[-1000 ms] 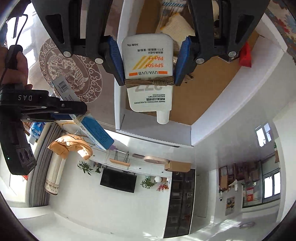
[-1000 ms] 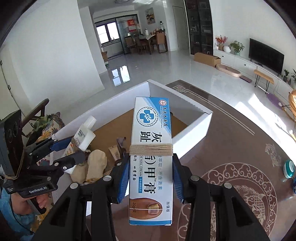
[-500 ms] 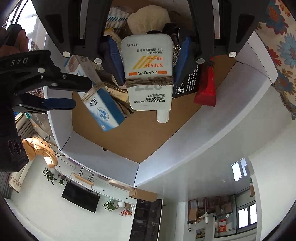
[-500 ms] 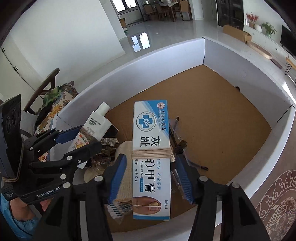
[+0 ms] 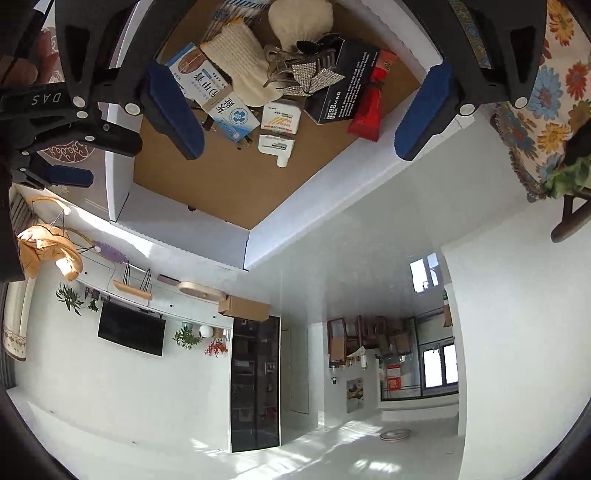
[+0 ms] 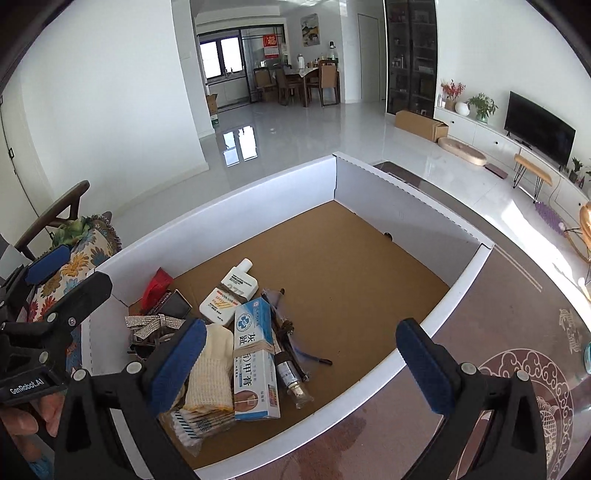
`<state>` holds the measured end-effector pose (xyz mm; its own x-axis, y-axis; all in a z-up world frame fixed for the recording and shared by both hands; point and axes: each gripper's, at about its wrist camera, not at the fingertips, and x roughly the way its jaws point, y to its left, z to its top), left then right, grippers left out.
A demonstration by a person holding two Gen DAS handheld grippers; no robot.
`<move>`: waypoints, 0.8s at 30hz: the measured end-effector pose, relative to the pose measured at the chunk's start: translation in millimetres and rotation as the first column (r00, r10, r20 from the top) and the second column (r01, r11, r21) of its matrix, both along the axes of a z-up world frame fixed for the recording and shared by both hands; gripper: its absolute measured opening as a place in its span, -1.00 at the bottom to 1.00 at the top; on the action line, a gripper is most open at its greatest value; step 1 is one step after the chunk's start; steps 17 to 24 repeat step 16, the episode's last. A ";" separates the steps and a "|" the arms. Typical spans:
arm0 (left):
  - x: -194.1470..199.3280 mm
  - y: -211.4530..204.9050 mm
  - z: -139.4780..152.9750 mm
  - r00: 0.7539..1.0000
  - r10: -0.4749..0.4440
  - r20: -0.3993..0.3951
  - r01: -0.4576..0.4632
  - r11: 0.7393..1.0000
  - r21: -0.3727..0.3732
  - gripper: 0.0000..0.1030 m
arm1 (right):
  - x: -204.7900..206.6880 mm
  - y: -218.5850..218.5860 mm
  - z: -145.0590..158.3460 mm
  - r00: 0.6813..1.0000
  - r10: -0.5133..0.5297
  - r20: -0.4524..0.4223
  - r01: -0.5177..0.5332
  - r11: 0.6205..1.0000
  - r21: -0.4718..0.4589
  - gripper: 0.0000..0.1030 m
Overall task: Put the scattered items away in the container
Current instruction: 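Open both tools to drop the sunscreen and ointment box into the white box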
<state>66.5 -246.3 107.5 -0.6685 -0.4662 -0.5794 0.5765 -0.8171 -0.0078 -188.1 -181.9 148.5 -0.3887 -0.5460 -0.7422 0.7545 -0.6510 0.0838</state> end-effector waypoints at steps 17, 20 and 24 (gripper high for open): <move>17.2 -10.5 -9.0 0.976 0.215 0.035 -0.215 0.977 0.007 1.00 | 6.9 -8.7 -14.5 0.999 0.032 -0.005 -0.032 0.997 0.069 0.99; 17.2 -10.5 -9.0 0.976 0.215 0.035 -0.215 0.977 0.007 1.00 | 6.9 -8.7 -14.5 0.999 0.032 -0.005 -0.032 0.997 0.069 0.99; 17.2 -10.5 -9.0 0.976 0.215 0.035 -0.215 0.977 0.007 1.00 | 6.9 -8.7 -14.5 0.999 0.032 -0.005 -0.032 0.997 0.069 0.99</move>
